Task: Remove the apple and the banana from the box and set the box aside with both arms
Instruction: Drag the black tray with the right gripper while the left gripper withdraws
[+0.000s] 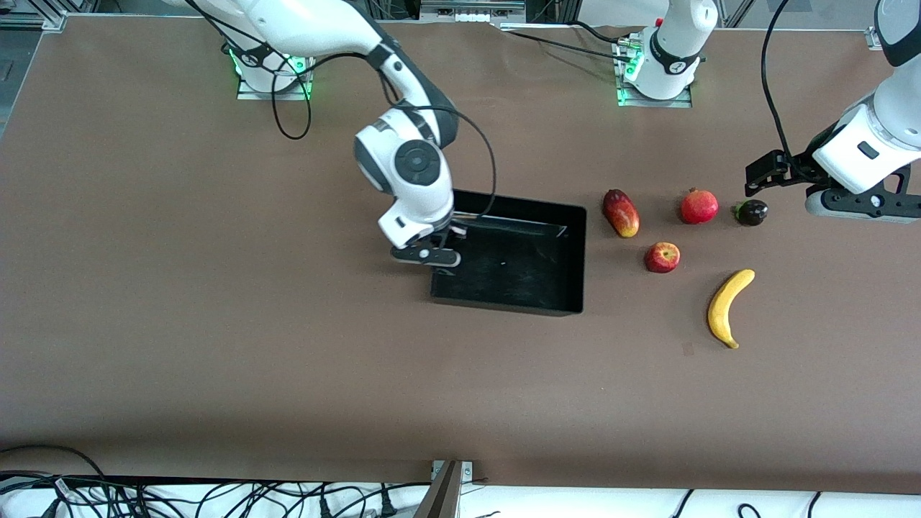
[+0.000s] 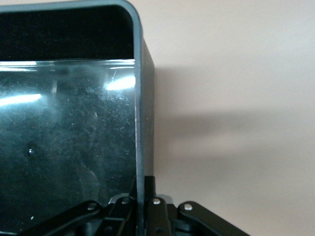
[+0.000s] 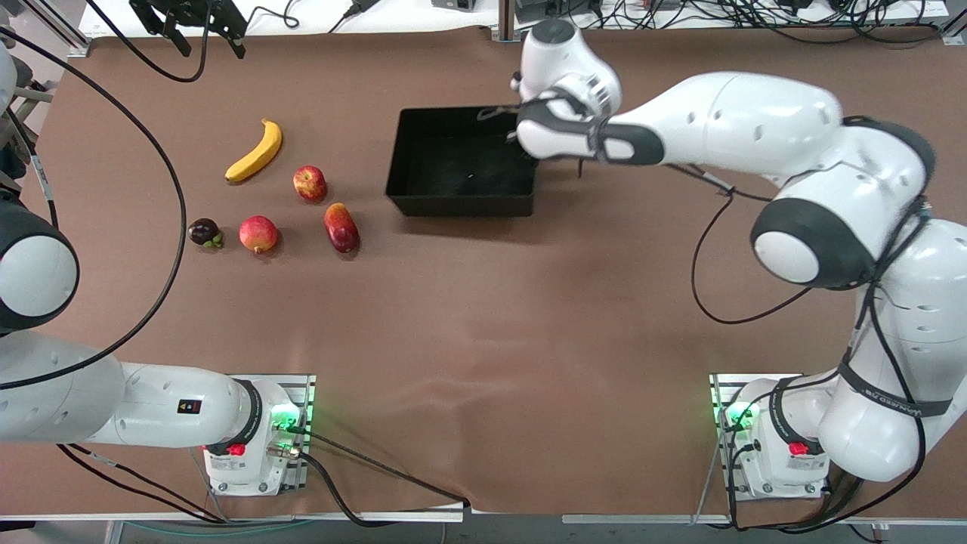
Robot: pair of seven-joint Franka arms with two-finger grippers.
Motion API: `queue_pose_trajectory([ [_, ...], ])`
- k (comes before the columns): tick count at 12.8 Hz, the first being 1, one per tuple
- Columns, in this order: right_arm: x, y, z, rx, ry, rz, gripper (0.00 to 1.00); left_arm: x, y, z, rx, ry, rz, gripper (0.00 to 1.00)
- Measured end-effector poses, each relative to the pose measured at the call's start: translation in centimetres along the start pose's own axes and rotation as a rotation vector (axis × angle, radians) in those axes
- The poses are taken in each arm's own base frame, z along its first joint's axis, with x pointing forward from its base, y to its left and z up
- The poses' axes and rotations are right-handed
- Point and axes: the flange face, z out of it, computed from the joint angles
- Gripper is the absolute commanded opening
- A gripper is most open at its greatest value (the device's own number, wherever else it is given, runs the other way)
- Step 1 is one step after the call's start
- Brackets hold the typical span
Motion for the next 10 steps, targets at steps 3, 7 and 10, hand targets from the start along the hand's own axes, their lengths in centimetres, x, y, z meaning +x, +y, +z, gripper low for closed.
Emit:
queue_pose_trajectory([
  [3,5.6,12.0,-6.4,0.002,-0.027,-0.109,0.0,0.2,-0.1,-0.4,0.0,0.008,-0.001,1.0],
  [7,7.1,31.5,-7.5,0.009,-0.075,-0.152,0.0,0.4,0.3,-0.4,0.0,0.006,0.005,1.0],
  [10,5.1,44.2,-4.3,-0.008,-0.082,-0.143,0.0,0.4,0.4,-0.4,0.0,0.006,0.007,1.0],
])
